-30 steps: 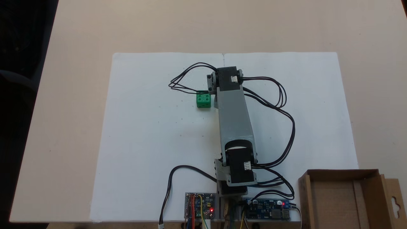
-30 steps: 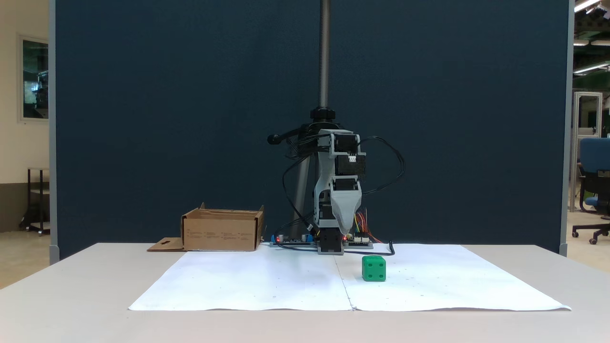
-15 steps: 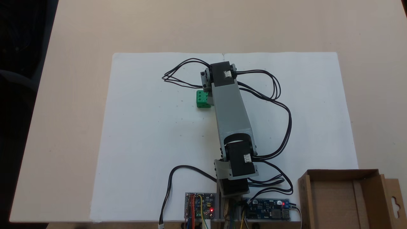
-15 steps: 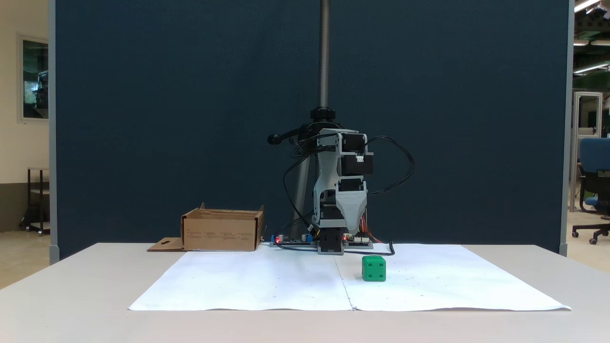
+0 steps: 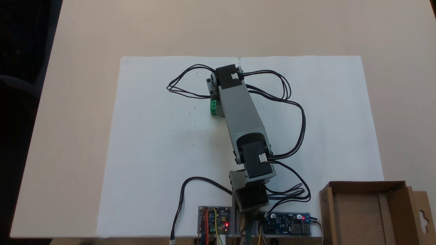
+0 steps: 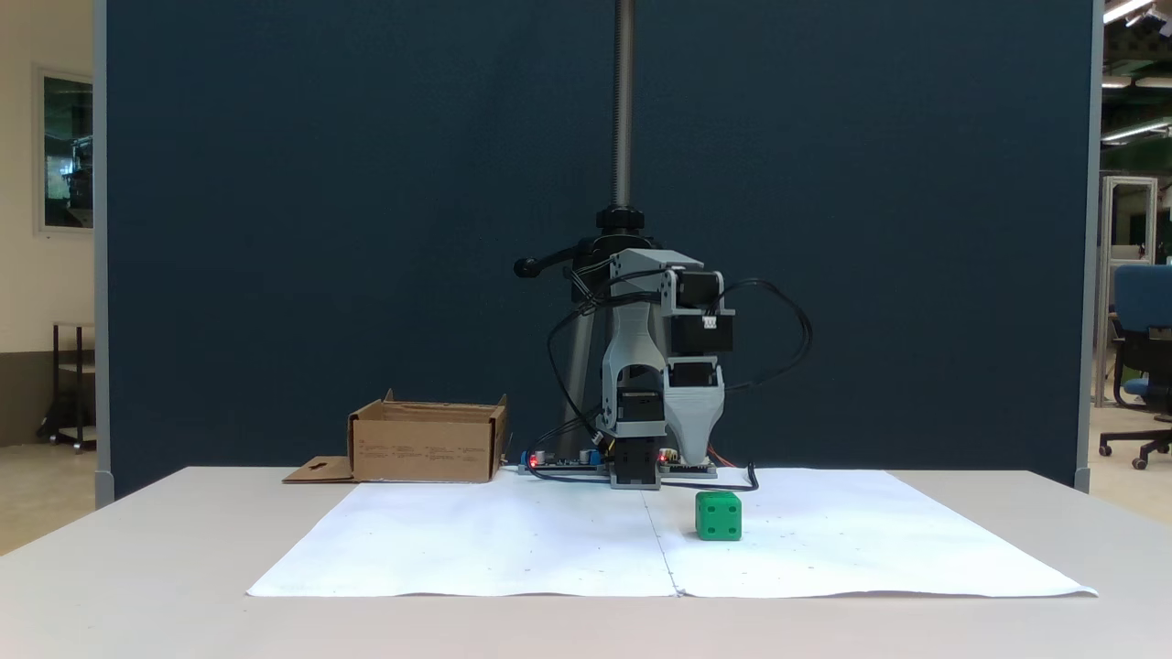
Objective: Grasp a green dice and put it in the bin.
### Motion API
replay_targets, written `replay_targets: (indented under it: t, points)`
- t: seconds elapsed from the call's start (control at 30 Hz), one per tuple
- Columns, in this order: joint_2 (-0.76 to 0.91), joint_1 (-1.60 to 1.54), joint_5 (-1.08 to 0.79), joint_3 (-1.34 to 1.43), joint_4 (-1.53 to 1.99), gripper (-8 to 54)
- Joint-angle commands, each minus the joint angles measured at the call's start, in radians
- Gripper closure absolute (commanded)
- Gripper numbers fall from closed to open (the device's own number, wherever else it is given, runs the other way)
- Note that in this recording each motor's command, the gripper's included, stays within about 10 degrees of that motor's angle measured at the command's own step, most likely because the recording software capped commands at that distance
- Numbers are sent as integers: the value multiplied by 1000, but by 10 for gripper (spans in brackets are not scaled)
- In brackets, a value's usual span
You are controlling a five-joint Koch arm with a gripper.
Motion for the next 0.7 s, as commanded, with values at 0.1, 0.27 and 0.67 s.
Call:
replay_targets:
  t: [0.1,0.27,0.67]
  points:
    - [-40,-34,86,-57,3,39]
    - [-94,-41,89,-57,-26,40]
    - [-160,-49,109,-57,-89,40]
